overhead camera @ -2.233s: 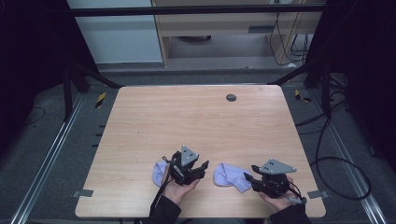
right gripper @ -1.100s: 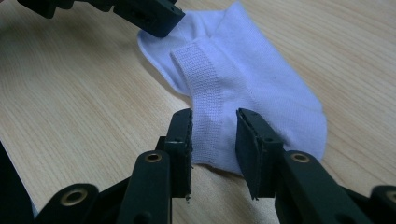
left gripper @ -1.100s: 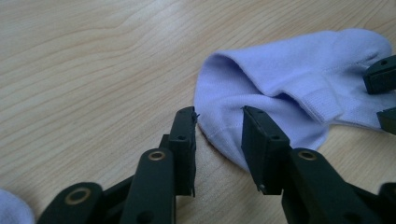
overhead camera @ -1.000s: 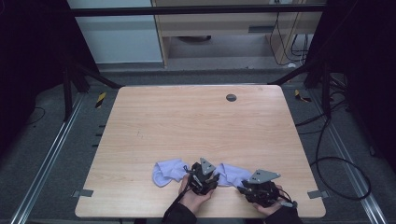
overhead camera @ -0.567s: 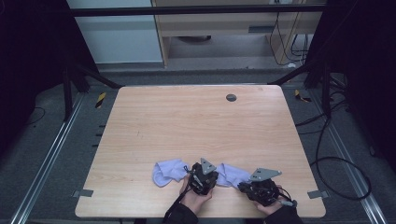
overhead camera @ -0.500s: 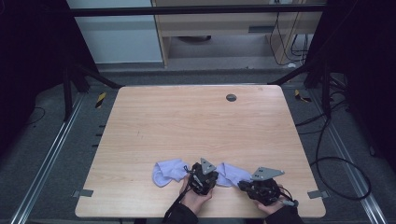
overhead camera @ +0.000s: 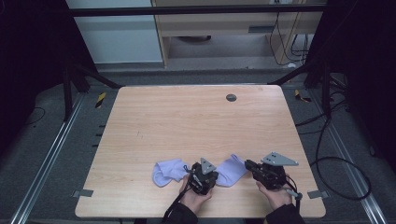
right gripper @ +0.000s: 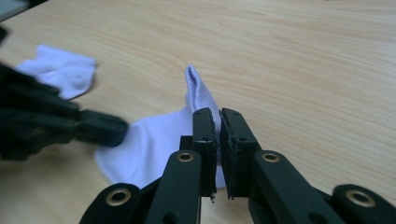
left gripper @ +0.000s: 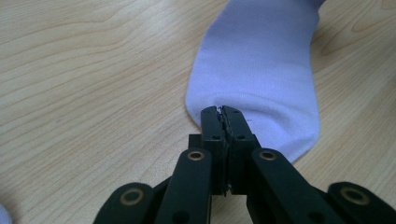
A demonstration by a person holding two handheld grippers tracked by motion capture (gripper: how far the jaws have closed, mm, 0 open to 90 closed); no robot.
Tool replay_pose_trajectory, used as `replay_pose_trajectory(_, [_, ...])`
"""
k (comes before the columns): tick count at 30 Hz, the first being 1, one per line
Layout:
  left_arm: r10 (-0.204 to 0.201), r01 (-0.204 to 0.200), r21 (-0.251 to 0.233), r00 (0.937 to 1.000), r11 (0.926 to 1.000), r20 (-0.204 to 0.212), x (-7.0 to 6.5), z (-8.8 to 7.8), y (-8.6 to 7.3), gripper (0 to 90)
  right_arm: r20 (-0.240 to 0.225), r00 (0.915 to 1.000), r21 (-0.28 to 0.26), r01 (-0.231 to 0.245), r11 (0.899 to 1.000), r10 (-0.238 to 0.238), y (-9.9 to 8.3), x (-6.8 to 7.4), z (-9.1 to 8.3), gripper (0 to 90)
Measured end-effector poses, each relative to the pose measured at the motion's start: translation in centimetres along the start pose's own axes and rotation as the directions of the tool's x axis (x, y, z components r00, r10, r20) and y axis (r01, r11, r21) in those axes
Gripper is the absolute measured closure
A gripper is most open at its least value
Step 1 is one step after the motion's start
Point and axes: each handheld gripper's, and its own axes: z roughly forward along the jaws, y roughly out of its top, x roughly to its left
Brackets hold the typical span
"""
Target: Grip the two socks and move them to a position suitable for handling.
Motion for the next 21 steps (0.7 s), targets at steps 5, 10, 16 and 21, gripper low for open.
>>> replay_pose_trajectory(5, [0.001,-0.001,-0.001,1.0000,1.0000,-0.002,0.0,0.0,0.0,88.0,0.057,0.9978,0.024,-0.035,0.999,0.034,0.4,-1.3,1.3,85.0])
replay_pose_trajectory(10, [-0.012,0.012,-0.011,0.9999,0.9999,0.005,0.1,0.0,0.0,87.0,0.119,0.9924,0.050,-0.037,0.998,0.031,0.6,-2.8,2.7,79.3])
replay_pose_trajectory(16, [-0.029,0.029,-0.038,0.9996,0.9988,0.004,0.3,-0.9,0.0,75.1,0.184,0.9828,0.057,0.008,0.998,-0.019,0.5,-4.1,2.5,63.0])
replay_pose_trajectory(21, [-0.037,0.037,-0.024,0.9992,0.9990,-0.013,0.2,-1.0,-0.2,69.9,0.169,0.9855,0.087,-0.013,0.996,-0.002,-0.2,-5.0,2.1,64.1])
